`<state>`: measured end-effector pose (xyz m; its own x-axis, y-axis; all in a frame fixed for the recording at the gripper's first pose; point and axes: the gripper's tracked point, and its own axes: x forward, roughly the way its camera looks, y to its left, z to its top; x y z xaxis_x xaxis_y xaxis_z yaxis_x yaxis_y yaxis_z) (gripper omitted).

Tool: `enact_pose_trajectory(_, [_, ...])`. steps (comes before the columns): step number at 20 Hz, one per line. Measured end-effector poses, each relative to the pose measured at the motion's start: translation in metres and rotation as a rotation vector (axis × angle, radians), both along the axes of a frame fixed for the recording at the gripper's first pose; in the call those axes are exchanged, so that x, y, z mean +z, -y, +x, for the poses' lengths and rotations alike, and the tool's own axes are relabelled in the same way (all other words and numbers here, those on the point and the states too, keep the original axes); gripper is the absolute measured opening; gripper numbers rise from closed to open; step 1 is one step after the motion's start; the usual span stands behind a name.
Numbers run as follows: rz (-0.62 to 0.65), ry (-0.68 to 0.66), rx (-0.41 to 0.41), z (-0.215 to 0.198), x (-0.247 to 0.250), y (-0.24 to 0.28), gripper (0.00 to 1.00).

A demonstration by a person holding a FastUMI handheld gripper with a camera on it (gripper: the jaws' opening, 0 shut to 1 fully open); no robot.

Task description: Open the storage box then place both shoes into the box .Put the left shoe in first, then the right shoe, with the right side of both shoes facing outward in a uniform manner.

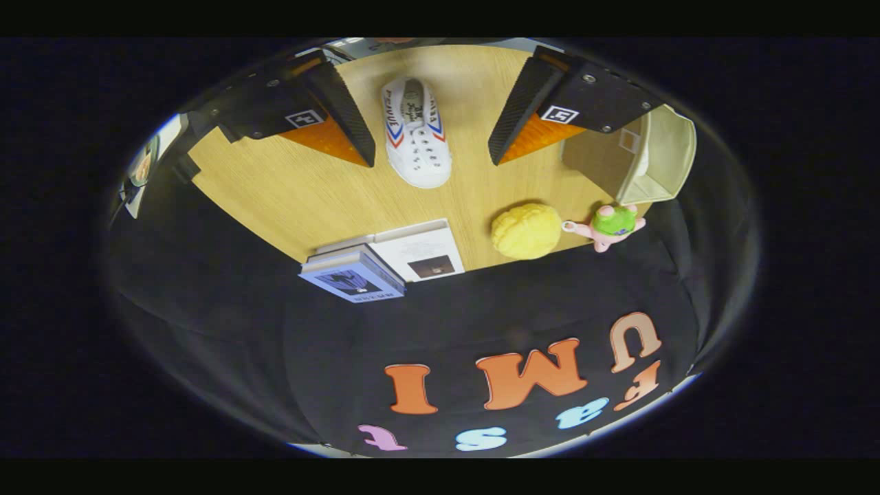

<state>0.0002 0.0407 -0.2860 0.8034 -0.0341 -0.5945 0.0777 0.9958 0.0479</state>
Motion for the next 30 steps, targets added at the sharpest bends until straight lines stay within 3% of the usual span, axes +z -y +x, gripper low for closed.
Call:
enact_pose_trajectory(6, [-0.022,-0.129,-0.012,-0.001,-0.064,0.035,0.99])
enact_pose_trajectory(9, [-0.015,-0.194,-0.001,-0.004,-0.089,0.040,0.93])
enact_pose_trajectory(11, [-0.004,-0.241,0.023,-0.008,-0.105,0.036,0.77])
enact_pose_trajectory(13, [0.008,-0.276,0.048,-0.007,-0.120,0.029,0.71])
enact_pose_trajectory(14, [0.011,-0.292,0.058,-0.008,-0.125,0.026,0.62])
enact_pose_trajectory(17, [0.014,-0.303,0.022,-0.005,-0.128,0.029,0.20])
enact_pose_trajectory(19, [0.039,-0.290,-0.010,-0.006,-0.124,0.031,0.03])
enact_pose_trajectory(25, [0.114,-0.266,-0.057,-0.009,-0.100,0.023,0.01])
enact_pose_trajectory(30, [0.147,-0.174,-0.033,-0.007,-0.044,-0.009,0.00])
